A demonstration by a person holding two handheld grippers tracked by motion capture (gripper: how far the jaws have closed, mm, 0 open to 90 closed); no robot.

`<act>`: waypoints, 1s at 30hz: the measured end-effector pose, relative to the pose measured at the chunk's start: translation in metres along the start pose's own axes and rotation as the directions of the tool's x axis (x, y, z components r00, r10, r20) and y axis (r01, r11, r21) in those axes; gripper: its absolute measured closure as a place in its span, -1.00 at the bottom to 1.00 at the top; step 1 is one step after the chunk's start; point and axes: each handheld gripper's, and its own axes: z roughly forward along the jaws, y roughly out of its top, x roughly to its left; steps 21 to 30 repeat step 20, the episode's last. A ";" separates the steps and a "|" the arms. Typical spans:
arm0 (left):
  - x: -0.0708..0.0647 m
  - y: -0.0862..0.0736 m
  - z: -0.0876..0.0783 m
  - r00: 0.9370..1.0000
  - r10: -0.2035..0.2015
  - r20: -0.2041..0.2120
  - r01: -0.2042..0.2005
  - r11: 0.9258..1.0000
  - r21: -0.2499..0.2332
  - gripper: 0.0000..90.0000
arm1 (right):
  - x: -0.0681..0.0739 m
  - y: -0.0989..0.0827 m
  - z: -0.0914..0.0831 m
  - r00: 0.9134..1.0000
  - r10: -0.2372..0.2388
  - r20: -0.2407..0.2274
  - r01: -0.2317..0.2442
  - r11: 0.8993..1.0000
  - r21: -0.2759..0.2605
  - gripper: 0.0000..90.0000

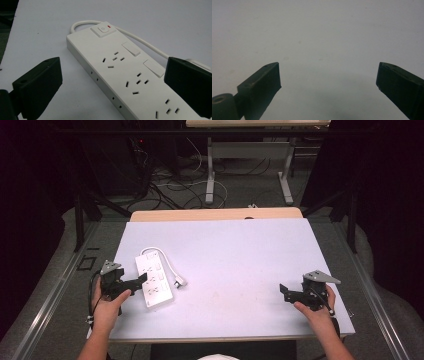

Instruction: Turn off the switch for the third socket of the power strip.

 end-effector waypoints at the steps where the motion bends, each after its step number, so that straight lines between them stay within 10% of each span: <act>1: 0.000 0.000 0.000 1.000 0.000 -0.001 0.000 1.000 0.000 -0.97 | 0.000 0.000 0.000 1.000 0.000 0.000 0.000 1.000 0.000 -0.89; 30: 0.002 -0.001 0.001 1.000 -0.004 -0.009 0.004 1.000 0.002 -0.96 | -0.001 0.000 -0.001 1.000 0.004 -0.002 -0.004 1.000 0.008 -0.89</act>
